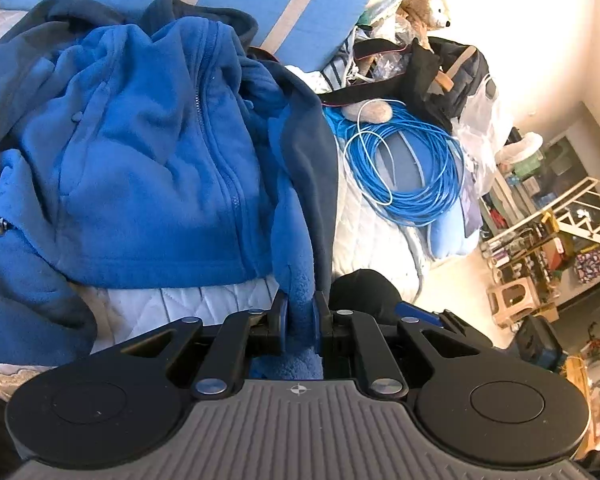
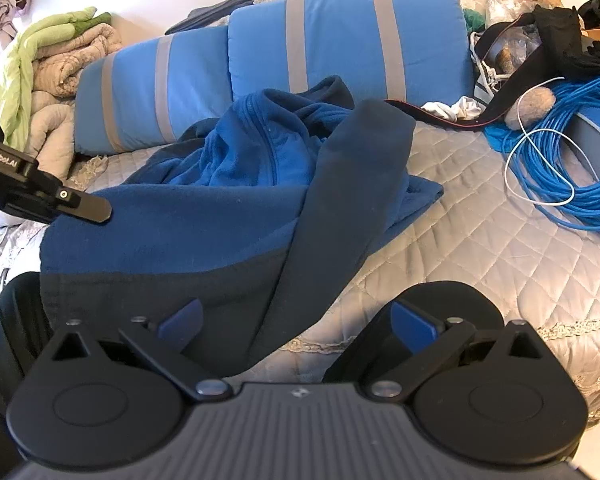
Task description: Fold clothes
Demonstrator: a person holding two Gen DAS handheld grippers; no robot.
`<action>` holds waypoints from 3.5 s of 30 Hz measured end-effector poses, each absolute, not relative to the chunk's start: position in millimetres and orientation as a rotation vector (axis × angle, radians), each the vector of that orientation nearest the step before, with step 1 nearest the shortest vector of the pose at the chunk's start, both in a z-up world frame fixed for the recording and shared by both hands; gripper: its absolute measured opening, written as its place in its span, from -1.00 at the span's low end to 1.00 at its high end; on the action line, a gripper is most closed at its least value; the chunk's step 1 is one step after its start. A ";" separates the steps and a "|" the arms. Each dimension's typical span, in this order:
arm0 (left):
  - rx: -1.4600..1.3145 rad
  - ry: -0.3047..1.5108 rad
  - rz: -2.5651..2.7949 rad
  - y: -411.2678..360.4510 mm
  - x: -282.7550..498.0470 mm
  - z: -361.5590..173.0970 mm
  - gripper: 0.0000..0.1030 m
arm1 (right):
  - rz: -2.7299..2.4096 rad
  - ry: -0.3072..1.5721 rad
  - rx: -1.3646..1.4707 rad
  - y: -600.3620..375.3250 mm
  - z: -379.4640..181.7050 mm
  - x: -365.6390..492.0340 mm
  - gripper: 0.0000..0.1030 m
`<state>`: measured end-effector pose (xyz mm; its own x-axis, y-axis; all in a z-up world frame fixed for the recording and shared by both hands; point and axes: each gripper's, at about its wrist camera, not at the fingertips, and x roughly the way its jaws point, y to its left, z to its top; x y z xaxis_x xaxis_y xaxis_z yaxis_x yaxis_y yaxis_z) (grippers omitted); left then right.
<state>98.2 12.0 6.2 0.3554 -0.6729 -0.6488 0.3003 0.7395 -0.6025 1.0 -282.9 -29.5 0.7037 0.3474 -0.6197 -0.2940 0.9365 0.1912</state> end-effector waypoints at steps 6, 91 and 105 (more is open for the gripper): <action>-0.419 1.026 -0.651 11.2 97.3 6.2 -0.79 | 0.349 0.706 0.076 -283.9 -27.3 -0.2 1.00; -1.300 1.094 -1.156 -61.7 136.7 -97.5 0.46 | 0.626 0.161 -0.689 -305.1 42.7 -69.5 -0.79; -1.335 1.193 -1.152 -80.5 122.6 -130.6 0.63 | 0.586 0.170 -0.582 -318.1 43.6 -73.8 -0.80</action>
<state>122.6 -80.5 -130.6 0.0715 -0.9965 0.0438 -0.0787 -0.0494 -0.9957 -73.8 -318.1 43.6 0.8245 0.4728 -0.3108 -0.5657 0.6787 -0.4684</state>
